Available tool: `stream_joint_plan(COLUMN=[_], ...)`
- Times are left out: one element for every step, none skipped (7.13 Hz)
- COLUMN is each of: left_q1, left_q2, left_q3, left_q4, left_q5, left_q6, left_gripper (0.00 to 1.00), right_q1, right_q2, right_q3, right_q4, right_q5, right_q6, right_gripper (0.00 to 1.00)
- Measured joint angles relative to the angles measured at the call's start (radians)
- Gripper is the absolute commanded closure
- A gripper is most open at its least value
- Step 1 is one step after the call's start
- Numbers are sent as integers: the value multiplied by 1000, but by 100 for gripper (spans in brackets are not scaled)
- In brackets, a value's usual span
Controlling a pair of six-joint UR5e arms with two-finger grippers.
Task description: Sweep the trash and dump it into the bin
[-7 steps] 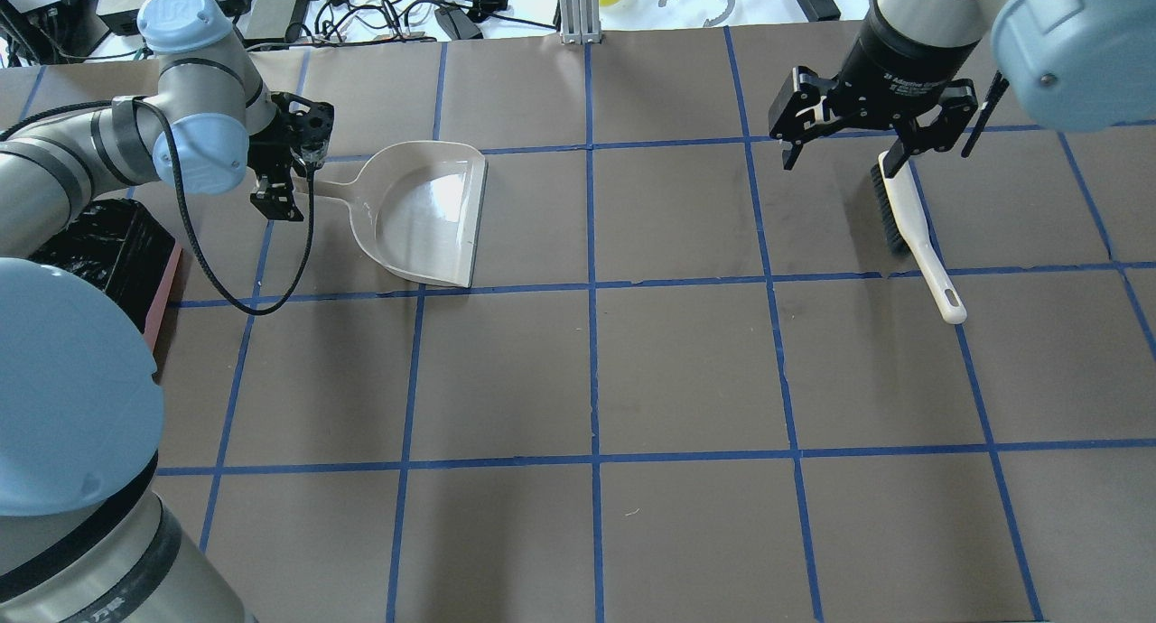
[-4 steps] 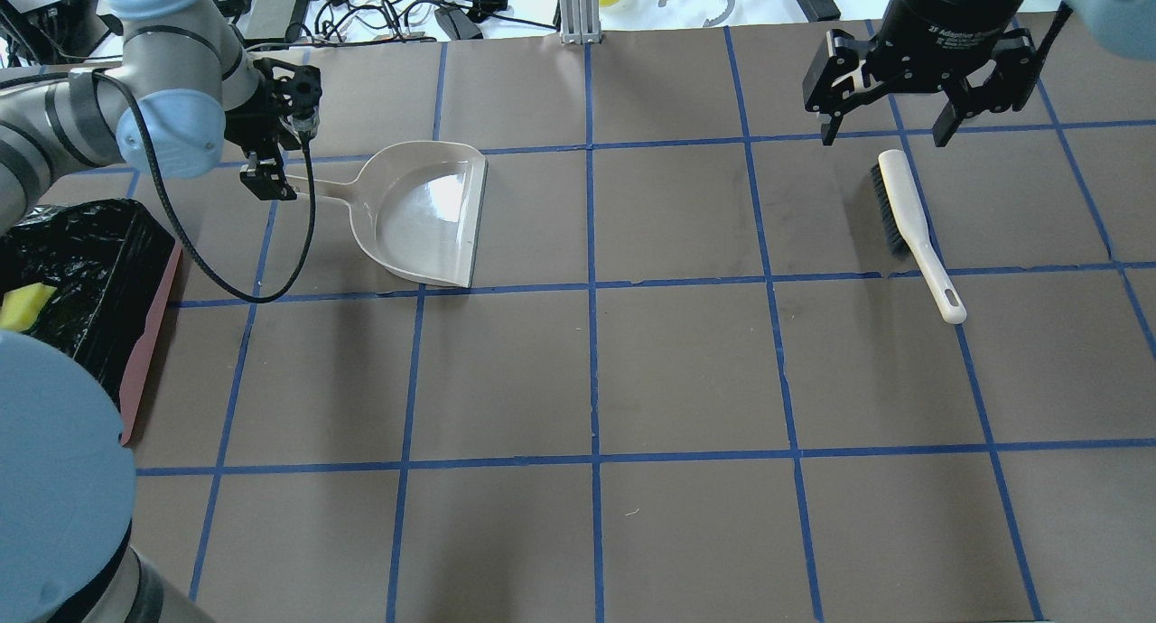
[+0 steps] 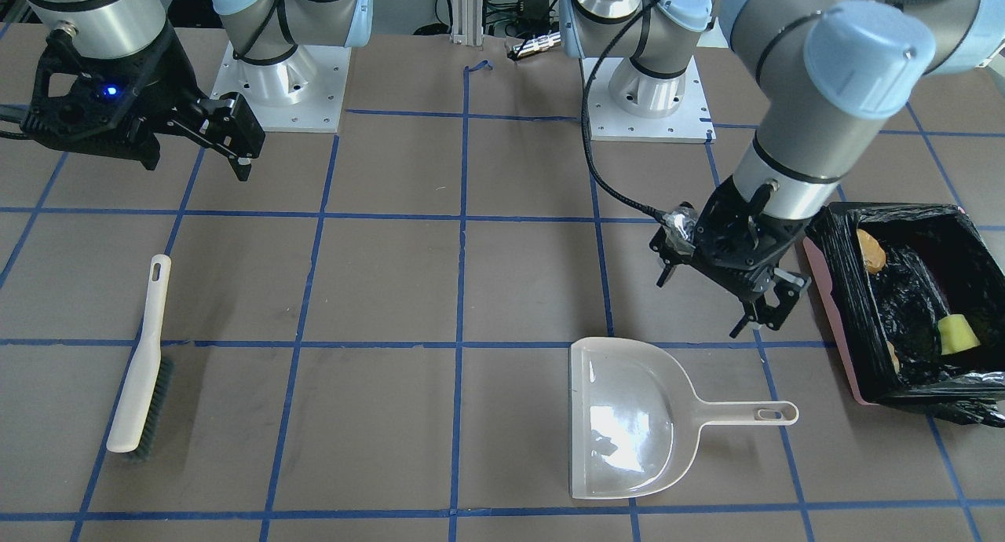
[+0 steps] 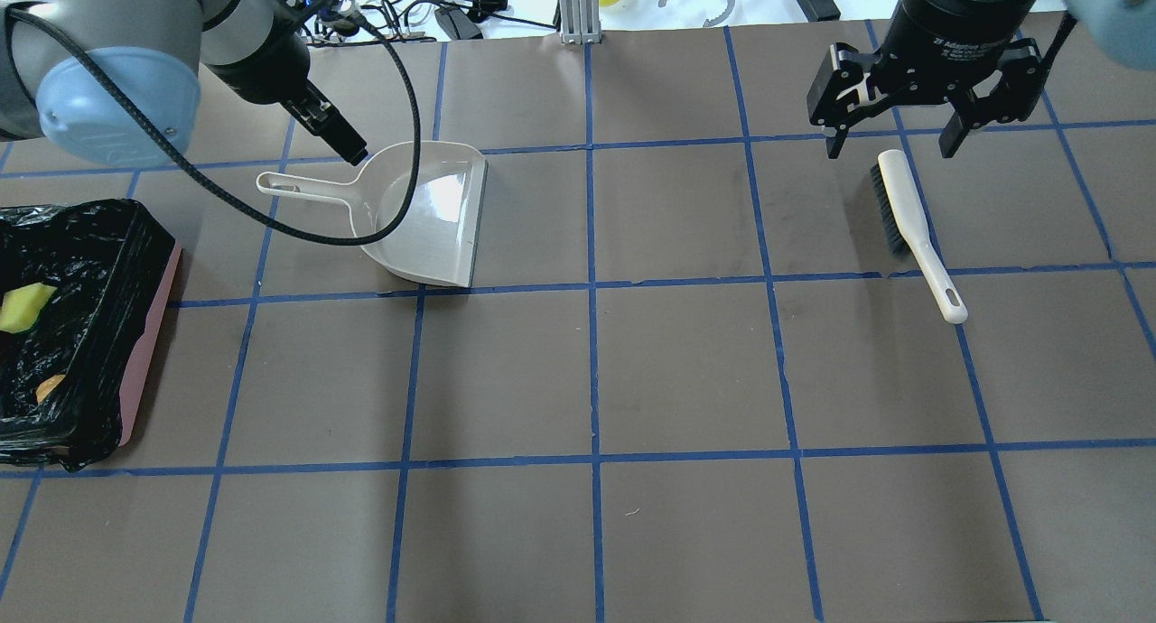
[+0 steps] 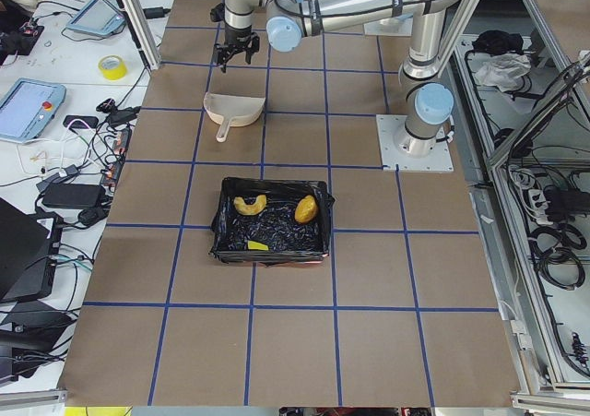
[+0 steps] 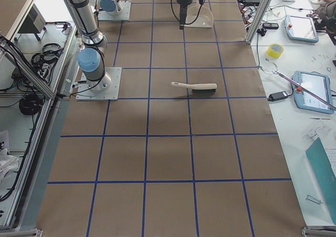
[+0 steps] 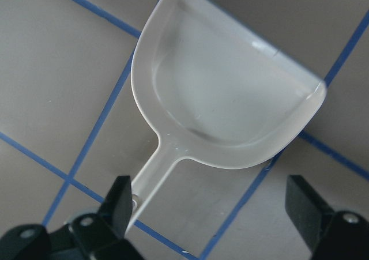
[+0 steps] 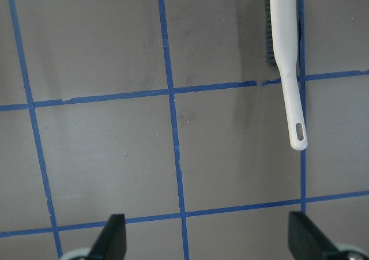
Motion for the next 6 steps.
stream_joint_plan(left_q1=[-11,-15,-17,-17,-12,-5], left_q2=[57,105,144,170,182,184], left_q3=[4,7,6,7,13,18], left_q4=[-108,-208,-292,-359,-384,-374], left_q5=[4,7,12,17,32,72], left_q6=[-200,-393,-576,-697,-748,-772], left_gripper=[0,0,0,0,0,0], right_q1=[19,34,43,54,66,71], right_q2=[-1,-2,-3,-3,-1,5], right_q3=[-4,-11,-21,-29,-36,-42], right_q4=[-10,-21,-27,-29,-32,-36], right_q5=[0,2,8,11,12,13], right_q6=[3,4,-1,-5,-7,-7], right_gripper=[0,0,0,0,0,1])
